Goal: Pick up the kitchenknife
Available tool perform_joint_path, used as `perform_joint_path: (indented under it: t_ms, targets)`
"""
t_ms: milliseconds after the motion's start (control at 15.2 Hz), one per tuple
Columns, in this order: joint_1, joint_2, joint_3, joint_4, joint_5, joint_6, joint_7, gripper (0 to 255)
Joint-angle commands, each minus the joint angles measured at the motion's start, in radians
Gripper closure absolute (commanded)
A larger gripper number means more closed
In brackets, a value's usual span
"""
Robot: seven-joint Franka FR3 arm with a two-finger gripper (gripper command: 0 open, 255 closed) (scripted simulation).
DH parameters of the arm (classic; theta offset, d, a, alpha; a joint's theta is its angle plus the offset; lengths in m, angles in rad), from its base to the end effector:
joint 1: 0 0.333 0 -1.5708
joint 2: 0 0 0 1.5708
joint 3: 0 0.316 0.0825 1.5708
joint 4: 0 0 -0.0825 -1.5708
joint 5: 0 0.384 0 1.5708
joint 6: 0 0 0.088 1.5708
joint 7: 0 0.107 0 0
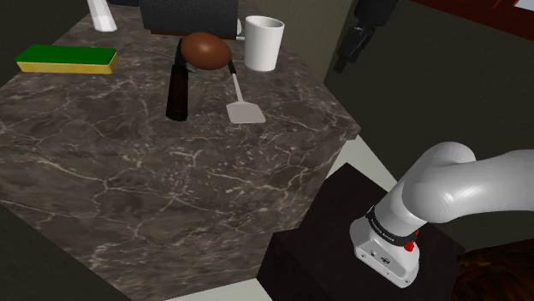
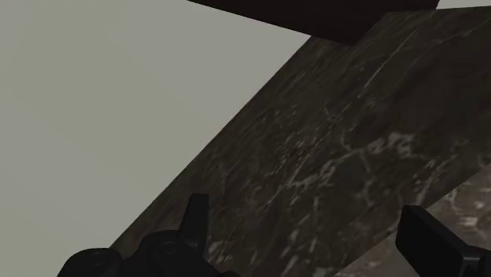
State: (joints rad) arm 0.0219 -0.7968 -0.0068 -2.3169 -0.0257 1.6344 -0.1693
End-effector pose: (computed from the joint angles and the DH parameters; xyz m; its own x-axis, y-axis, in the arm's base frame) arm 0.3107 0.0013 0.6185 0.9764 0.1863 0.1089 0.1830 -0.9823 0.0397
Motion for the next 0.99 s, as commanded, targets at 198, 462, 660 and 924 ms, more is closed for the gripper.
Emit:
perform_joint_path:
  t_ms: [198,462,660,924]
  targets:
    - [0.006,0.023,0.059,0.007,0.069,0.009,0.119,0]
    - [0.011,0.072,0.136,0.035,0.157,0.033,0.274,0]
    - [0.013,0.122,0.192,0.07,0.216,0.057,0.388,0]
    - [0.01,0.205,0.264,0.135,0.282,0.096,0.538,0]
